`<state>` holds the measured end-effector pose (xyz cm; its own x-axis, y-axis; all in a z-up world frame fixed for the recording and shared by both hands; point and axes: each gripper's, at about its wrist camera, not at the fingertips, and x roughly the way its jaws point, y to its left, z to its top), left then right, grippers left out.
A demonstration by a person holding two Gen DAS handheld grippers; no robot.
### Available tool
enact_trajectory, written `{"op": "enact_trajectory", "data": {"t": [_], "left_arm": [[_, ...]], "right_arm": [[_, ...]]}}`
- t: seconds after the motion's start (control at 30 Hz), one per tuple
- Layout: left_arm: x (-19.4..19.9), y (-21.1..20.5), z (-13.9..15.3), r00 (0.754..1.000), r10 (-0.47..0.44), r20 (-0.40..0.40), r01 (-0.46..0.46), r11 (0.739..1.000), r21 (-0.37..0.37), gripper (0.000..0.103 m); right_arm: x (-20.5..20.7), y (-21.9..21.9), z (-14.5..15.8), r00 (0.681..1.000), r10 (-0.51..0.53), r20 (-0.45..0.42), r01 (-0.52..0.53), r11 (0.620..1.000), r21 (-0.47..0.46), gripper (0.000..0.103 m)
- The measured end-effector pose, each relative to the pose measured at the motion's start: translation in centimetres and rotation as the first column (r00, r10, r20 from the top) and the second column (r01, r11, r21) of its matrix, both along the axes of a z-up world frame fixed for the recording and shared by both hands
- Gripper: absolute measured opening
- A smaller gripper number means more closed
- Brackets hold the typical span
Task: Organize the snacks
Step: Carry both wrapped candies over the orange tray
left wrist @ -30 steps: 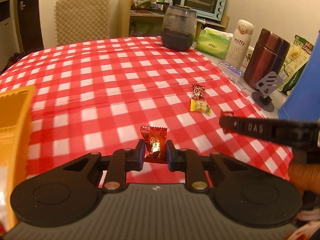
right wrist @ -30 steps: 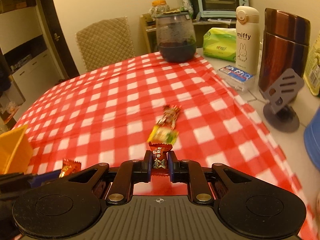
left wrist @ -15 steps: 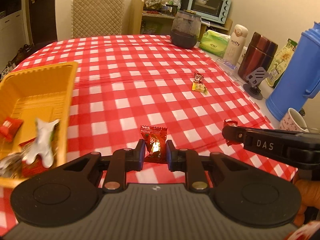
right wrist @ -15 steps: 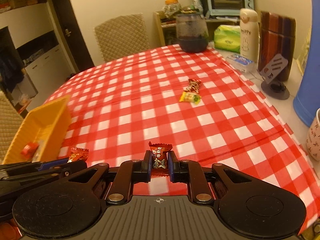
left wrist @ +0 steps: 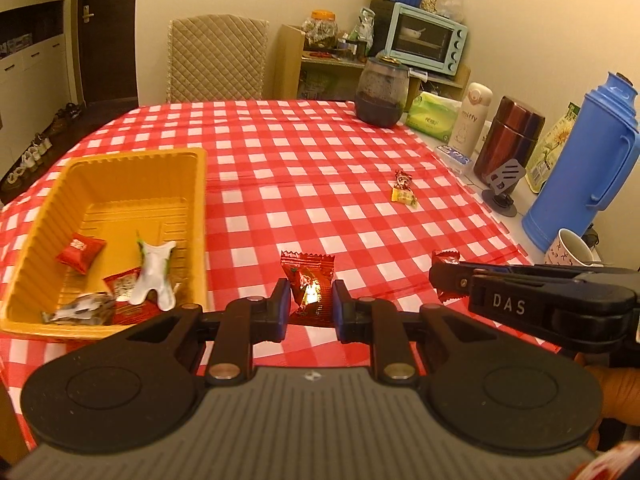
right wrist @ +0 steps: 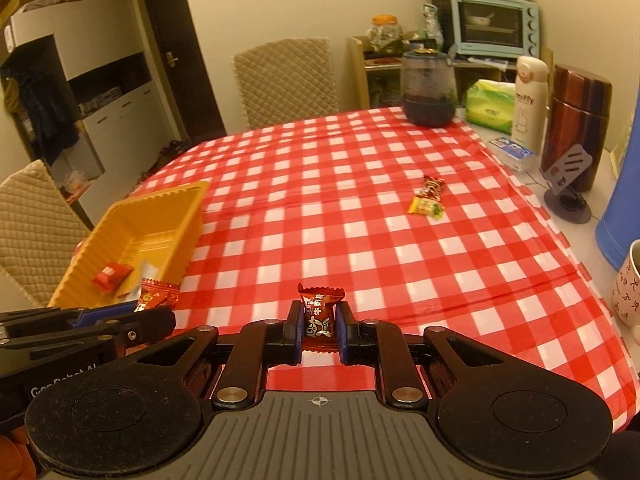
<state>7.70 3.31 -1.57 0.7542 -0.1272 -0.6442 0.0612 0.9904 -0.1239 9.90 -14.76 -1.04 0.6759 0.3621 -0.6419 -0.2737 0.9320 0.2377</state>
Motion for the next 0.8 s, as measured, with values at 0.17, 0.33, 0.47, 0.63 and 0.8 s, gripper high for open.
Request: {"op": "enact_trajectory", "data": {"t": [0.17, 0.33, 0.47, 0.63, 0.8], "left_arm": [[-1.0, 1.0, 0.6, 1.0, 0.021, 0.011, -0.021, 1.0, 0.001, 0.019], [-1.6, 1.9, 1.0, 0.999, 0.041, 0.016, -0.041, 0.999, 0.001, 0.019], [-2.0, 2.6, 1.1, 0.998, 0.059, 0.02, -0.059, 0.998, 0.0, 0.019], [-2.2, 3.6, 1.2, 0.997, 0.079, 0.022, -0.079, 0.997, -0.003, 0.019], [-2.6, 4.5, 1.3, 0.995, 0.1, 0.026, -0.1, 0.995, -0.003, 0.019]], "right_arm": [[-0.7, 1.0, 0.6, 0.999, 0.029, 0.014, -0.029, 1.0, -0.002, 0.017], [-1.1, 1.9, 1.0, 0.998, 0.053, 0.022, -0.053, 0.999, -0.005, 0.017], [-1.3, 2.6, 1.0, 0.997, 0.071, 0.026, -0.071, 0.997, -0.005, 0.017], [-1.5, 3.6, 1.0, 0.995, 0.095, 0.027, -0.094, 0.995, -0.009, 0.017], [-1.3, 4.6, 1.0, 0.992, 0.119, 0.028, -0.119, 0.993, -0.01, 0.017]]}}
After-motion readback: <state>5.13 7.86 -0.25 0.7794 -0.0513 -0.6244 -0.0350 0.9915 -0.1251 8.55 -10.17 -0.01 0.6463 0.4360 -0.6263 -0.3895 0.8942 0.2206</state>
